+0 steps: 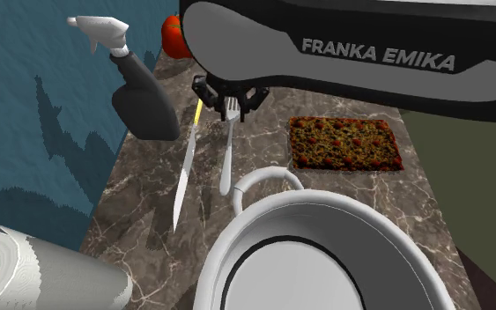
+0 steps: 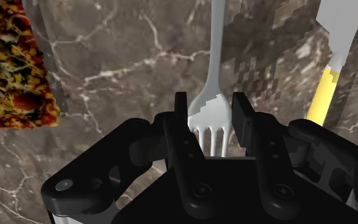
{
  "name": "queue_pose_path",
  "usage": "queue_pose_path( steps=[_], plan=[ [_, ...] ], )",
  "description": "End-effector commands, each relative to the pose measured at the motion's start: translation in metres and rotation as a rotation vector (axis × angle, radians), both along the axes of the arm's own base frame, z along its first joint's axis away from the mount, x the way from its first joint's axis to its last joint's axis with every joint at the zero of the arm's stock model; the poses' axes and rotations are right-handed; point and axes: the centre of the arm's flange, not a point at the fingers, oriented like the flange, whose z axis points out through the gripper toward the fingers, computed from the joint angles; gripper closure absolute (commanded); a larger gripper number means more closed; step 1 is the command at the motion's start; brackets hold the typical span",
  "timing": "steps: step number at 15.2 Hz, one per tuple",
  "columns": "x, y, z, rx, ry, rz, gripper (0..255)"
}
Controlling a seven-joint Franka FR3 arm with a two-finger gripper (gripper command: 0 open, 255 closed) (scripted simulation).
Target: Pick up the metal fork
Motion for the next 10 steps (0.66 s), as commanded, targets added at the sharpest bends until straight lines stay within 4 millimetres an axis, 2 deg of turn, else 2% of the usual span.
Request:
queue_pose_path(
  steps=[1, 8, 10],
  plan=[
    [0.0, 0.0, 0.009, 0.0, 0.001, 0.0, 255],
    [0.0, 0.0, 0.046, 0.0, 0.001, 0.0, 255],
    [0.0, 0.0, 0.047, 0.0, 0.001, 0.0, 255]
  ],
)
